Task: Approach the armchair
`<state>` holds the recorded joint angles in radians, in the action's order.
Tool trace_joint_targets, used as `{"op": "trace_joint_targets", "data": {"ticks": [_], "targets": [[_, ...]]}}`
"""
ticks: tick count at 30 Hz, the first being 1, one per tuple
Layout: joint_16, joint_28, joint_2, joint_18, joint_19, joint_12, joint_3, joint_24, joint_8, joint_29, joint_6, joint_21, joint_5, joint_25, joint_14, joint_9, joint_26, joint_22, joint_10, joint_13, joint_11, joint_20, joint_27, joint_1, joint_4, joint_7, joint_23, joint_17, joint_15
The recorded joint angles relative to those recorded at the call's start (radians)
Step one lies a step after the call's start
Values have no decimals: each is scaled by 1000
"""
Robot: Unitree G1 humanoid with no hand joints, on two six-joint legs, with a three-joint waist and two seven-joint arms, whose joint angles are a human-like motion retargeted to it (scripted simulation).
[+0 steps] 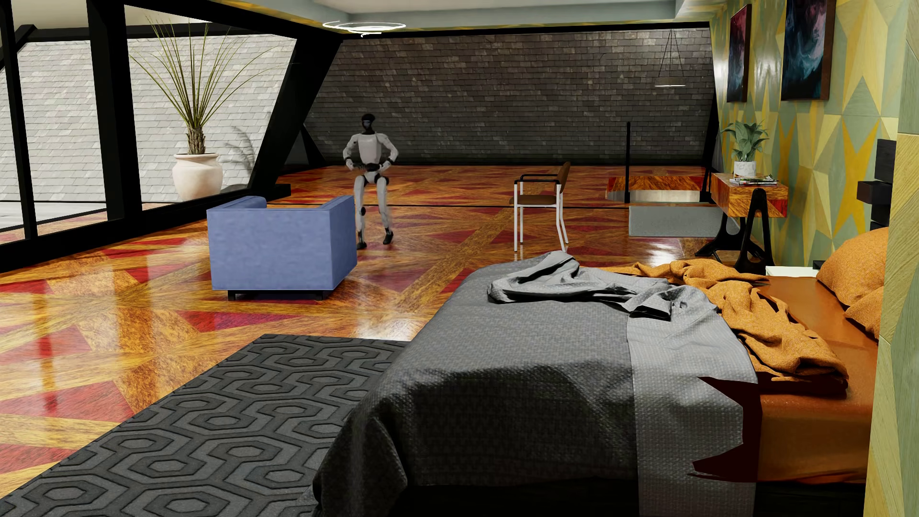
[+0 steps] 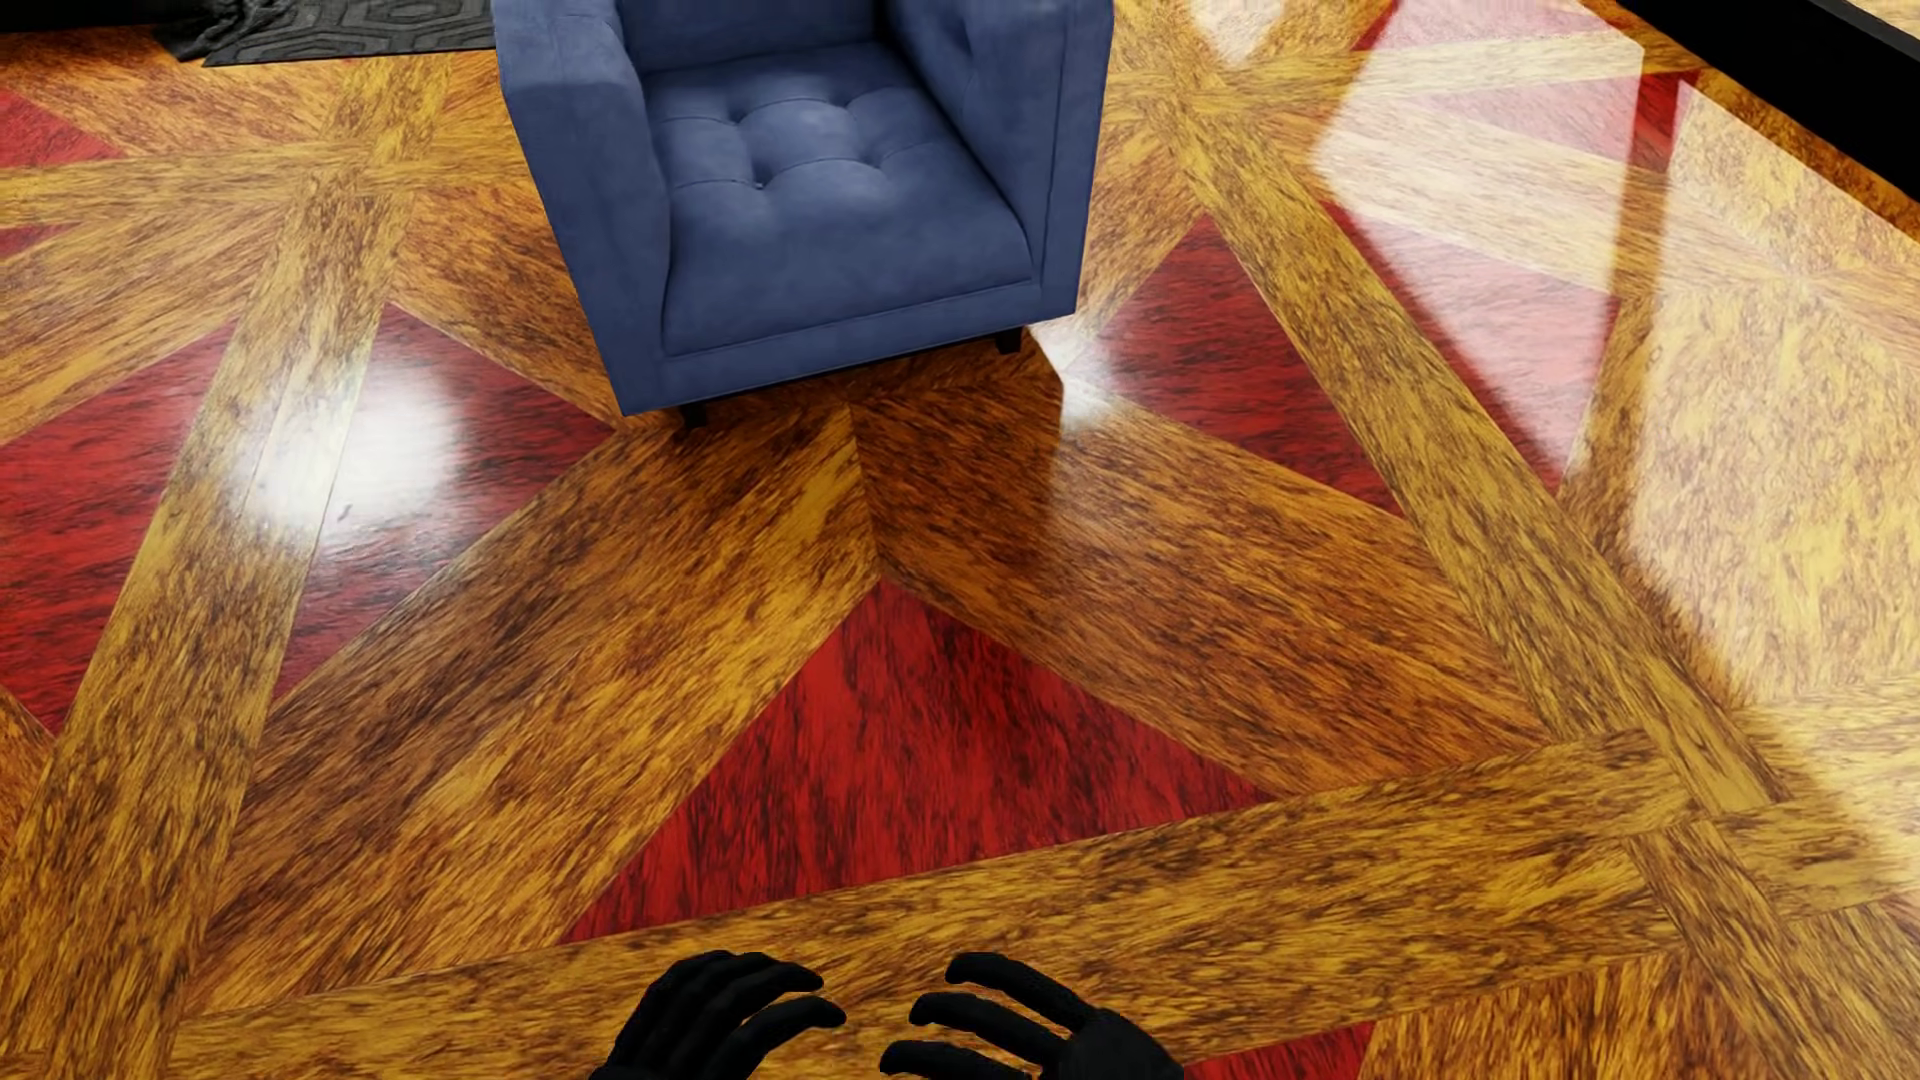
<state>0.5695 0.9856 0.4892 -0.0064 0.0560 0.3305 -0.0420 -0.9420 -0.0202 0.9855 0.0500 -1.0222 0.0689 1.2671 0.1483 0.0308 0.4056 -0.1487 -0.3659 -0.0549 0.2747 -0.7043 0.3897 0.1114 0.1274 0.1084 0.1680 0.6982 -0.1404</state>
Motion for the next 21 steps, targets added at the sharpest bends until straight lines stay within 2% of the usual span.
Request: {"op": "trace_joint_targets", "data": {"ticks": [1,4,6,7,8,9,10,12,13,15,17,19,21], "targets": [[5,0,-26,-38,14,10,-4,-9,19,0,-16,5,8,6,-82,3,4,-12,-62,1,9,7,5,-13,-23,-18,1,-6,31],[97,-1,-72,-237,34,-24,-14,-58,94,-4,-54,-12,27,6,-328,-4,13,-16,-448,12,84,-41,7,-174,-84,-93,43,-13,140],[130,0,-106,-241,39,-55,-26,-64,153,0,-80,-28,39,-23,-522,-16,13,-11,-724,11,118,-70,16,-333,-193,-26,32,-36,205],[129,0,-129,-243,41,-62,-23,-53,172,0,-94,-36,51,-35,-484,-21,11,-6,-814,4,123,-72,20,-407,-223,-52,17,-45,230],[128,0,-152,-249,41,-60,-17,-52,184,0,-106,-49,63,-44,-357,-24,7,5,-862,-8,131,-65,22,-471,-253,-82,9,-49,256],[139,0,-172,-208,41,-73,-10,-47,190,0,-116,-64,74,-34,-236,-27,4,9,-872,4,148,-62,16,-530,-293,-84,2,-46,286],[143,0,-197,-145,40,-74,1,-60,188,0,-123,-83,81,-37,-143,-28,-2,20,-839,6,157,-57,14,-576,-318,-74,11,-40,312],[143,0,-242,-71,36,-62,25,-91,175,0,-126,-125,89,-64,-1,-31,-9,43,-672,2,164,-41,5,-648,-329,-60,41,-27,356],[136,0,-267,-56,34,-57,35,-98,166,0,-124,-138,89,-74,22,-31,-9,53,-553,-1,154,-32,0,-673,-332,-36,48,-24,369],[121,0,-316,-38,30,-47,49,-101,147,0,-116,-147,87,-84,-26,-30,-7,63,-275,-7,121,-15,-6,-703,-319,14,47,-28,387],[104,0,-366,-82,24,-38,52,-102,128,0,-104,-147,84,-92,-124,-25,-4,61,34,-11,77,-1,-7,-696,-276,37,37,-33,395],[96,-1,-420,-184,17,-51,51,-108,110,0,-91,-139,87,-103,-111,-21,0,54,173,-11,57,0,-7,-703,-236,-17,38,-37,413],[87,0,-482,-128,0,-55,52,-110,88,0,-77,-117,79,-104,-237,-16,13,74,130,11,45,2,-12,-695,-196,-82,37,-34,416]]}}
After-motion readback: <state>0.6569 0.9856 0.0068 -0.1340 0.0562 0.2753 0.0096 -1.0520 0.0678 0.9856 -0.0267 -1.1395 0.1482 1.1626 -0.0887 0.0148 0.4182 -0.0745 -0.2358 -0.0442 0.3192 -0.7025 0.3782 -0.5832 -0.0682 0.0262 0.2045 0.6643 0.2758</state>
